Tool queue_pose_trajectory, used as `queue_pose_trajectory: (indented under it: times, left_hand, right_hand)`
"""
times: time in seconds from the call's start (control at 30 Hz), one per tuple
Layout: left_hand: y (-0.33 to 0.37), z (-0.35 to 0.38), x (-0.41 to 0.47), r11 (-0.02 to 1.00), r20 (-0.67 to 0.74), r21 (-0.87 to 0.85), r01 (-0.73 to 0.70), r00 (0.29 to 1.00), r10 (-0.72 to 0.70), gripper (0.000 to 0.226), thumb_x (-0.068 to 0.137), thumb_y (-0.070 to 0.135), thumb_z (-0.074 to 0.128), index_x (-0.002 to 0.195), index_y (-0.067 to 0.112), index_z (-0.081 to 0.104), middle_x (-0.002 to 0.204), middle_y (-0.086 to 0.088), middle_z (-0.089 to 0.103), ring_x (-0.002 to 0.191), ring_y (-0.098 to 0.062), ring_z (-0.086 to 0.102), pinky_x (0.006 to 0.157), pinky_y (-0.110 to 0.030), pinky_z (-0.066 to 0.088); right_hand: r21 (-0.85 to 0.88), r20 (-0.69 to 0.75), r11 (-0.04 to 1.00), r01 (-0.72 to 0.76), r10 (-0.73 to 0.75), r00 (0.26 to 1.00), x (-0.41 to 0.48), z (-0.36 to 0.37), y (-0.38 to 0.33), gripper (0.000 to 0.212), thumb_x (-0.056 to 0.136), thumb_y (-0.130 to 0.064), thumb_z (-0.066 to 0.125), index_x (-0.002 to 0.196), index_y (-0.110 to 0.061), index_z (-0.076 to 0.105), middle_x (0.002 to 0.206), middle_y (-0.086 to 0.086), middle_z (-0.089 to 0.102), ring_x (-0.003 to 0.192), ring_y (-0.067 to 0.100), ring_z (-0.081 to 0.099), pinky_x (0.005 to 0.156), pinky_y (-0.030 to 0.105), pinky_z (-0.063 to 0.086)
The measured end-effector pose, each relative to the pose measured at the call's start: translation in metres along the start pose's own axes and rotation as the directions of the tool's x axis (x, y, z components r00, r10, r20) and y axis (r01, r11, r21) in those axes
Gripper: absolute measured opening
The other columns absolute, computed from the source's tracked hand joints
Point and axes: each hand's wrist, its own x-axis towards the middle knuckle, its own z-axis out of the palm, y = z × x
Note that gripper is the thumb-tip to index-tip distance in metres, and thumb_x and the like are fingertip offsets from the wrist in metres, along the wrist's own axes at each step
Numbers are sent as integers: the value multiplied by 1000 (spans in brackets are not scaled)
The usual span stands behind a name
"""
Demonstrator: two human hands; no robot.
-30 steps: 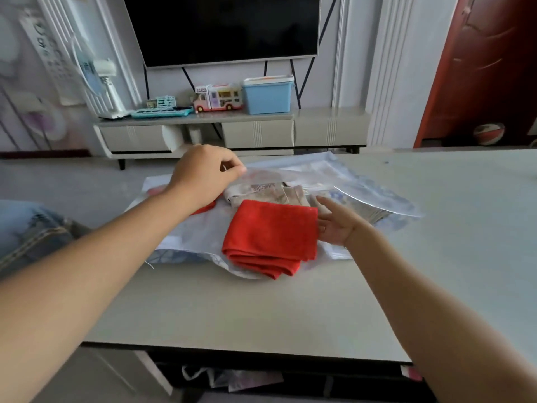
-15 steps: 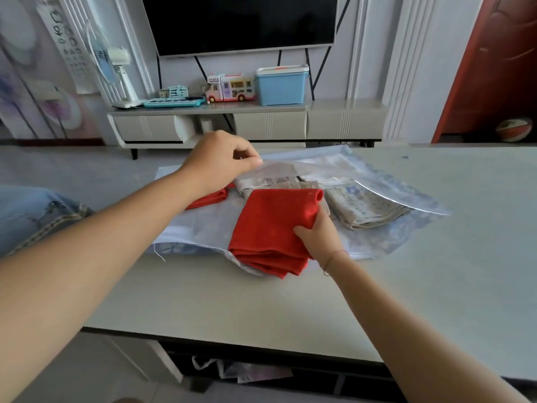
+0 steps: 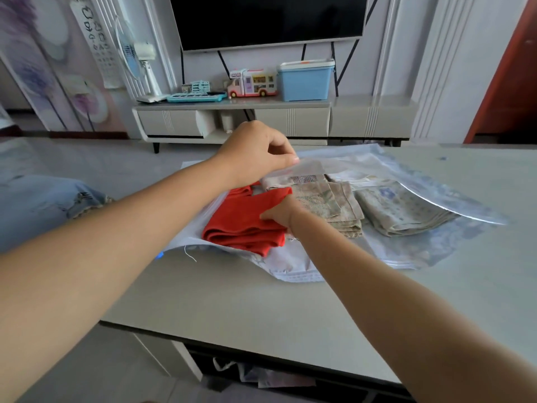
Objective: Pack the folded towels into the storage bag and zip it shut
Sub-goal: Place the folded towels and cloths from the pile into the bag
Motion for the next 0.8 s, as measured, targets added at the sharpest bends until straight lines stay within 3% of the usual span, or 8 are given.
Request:
queue_pose_trajectory:
  times: [0.07,0.2,0.23,0.3,0.47,0.53,0.6,0.8]
  left_hand:
    - [-1,1,-1,1000,11,-30,3,1000,-2,12,79,26,72,84,16,76,78,-1,73,67,-5,62,65,-12,45]
    - [-1,1,-2,999,27,-53,-5,1000,6,10,79,24,72,82,16,76,67,7,67,56,9,56,59,-2,39]
    - [-1,0,-2,999,27,-48,-9,1000,10,9,79,25,72,82,17,76,67,8,66,56,9,55,59,-2,39]
    - [-1,-2,-1,999,25,-39,-17,1000,18,10,79,26,72,83,17,76,68,6,67,56,7,55,60,-6,41]
    - [-5,-3,0,999,15,-32,-29,999,29,13,78,27,73,83,16,76,68,5,68,57,6,55,60,-8,42]
    - [-4,-1,-1,999,22,-40,-25,999,26,11,78,27,73,82,17,76,66,8,66,57,6,55,60,-6,42]
    - [-2,2,-1,999,32,-45,-22,999,24,10,78,25,73,82,16,76,66,7,66,54,8,53,61,-6,42]
    - [-4,5,-7,998,42,-49,-31,999,33,8,77,22,73,80,15,77,62,12,64,51,15,52,57,0,37]
  right_hand:
    - [-112,-84,984,142,-152,985,-1,10,-4,55,75,-6,69,125,-3,48,115,14,58,107,29,59,77,26,47]
    - [416,81,902,113,-161,984,8,18,-9,53,80,6,60,131,-5,49,122,25,60,100,37,62,85,47,53]
    - [405,83,907,116,-163,983,9,19,-11,48,82,5,58,129,-4,50,125,27,59,96,35,62,86,45,52]
    - [-35,0,984,173,-173,985,8,23,-12,49,82,-4,60,129,-4,47,129,22,57,103,33,60,89,38,48]
    - [-636,-102,706,312,-478,872,-14,42,4,81,75,-29,66,144,-20,24,152,12,20,141,35,20,115,51,18]
    - [-684,141,571,453,-506,851,-20,49,10,85,75,-52,62,147,-34,20,159,3,7,146,33,2,114,60,1]
    - [-685,293,579,442,-337,895,-18,56,16,82,79,-63,53,147,-42,13,161,-1,-1,146,35,-6,111,66,-2]
    - [-662,290,608,439,-332,897,3,84,10,59,93,-26,48,145,-43,24,158,-5,15,146,29,4,109,68,11]
